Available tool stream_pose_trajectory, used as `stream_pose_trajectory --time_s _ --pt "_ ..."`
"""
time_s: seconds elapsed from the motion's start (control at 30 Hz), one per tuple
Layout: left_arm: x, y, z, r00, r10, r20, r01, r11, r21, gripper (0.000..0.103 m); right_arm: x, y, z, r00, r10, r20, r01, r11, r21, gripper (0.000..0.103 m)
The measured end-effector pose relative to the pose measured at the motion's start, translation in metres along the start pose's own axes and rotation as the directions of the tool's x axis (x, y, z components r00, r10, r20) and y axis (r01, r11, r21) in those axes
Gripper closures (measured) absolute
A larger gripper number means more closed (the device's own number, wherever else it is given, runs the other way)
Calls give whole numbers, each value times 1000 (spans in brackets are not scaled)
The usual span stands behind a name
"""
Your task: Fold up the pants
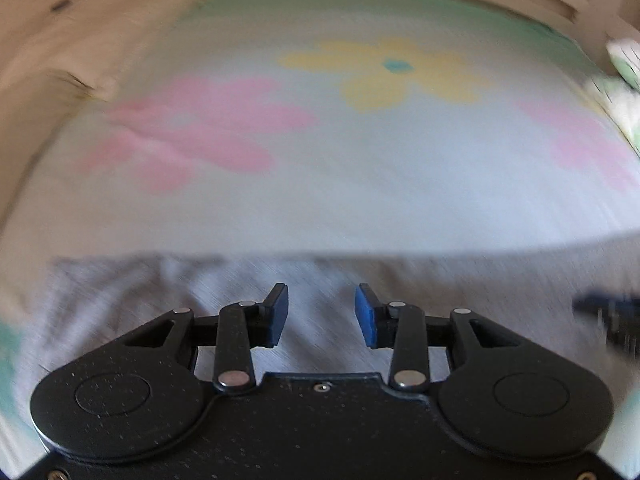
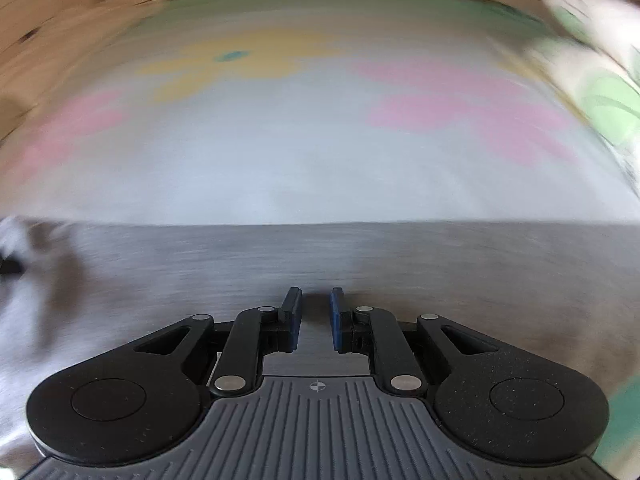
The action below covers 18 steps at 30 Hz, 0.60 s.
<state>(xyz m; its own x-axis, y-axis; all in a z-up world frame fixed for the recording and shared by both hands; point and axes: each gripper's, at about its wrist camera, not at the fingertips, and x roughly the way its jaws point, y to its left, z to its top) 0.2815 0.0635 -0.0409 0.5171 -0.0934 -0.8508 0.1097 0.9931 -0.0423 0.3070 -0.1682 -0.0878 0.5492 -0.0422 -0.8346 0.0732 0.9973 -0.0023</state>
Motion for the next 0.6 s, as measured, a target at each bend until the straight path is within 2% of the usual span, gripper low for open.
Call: stream_pose_trajectory --time_s 0.1,0.23,0.27,0.37,0.43,0.53,0.6 --pt "12 -9 -9 999 13 -39 -11 999 38 56 6 -47 0 993 -114 -17 115 991 63 89" --pt "30 -8 -10 995 71 -68 -68 997 47 56 1 -97 0 990 -140 -8 140 974 179 89" --pt "33 -6 -10 995 79 -64 -76 996 40 55 -1 -102 0 988 -155 -4 153 968 199 89" --pt "35 -7 -6 994 99 -56 -97 994 44 53 -13 -127 0 992 -125 31 112 955 274 89" --pt "35 -10 -5 993 109 -55 -106 993 45 53 -17 -138 0 991 -129 18 117 945 304 89" --pt "36 -17 -4 991 124 -53 -121 991 58 53 6 -138 1 987 -160 -12 157 945 288 89" --pt "32 -22 -4 991 124 -53 -121 991 56 53 14 -136 1 984 -179 12 168 945 279 89"
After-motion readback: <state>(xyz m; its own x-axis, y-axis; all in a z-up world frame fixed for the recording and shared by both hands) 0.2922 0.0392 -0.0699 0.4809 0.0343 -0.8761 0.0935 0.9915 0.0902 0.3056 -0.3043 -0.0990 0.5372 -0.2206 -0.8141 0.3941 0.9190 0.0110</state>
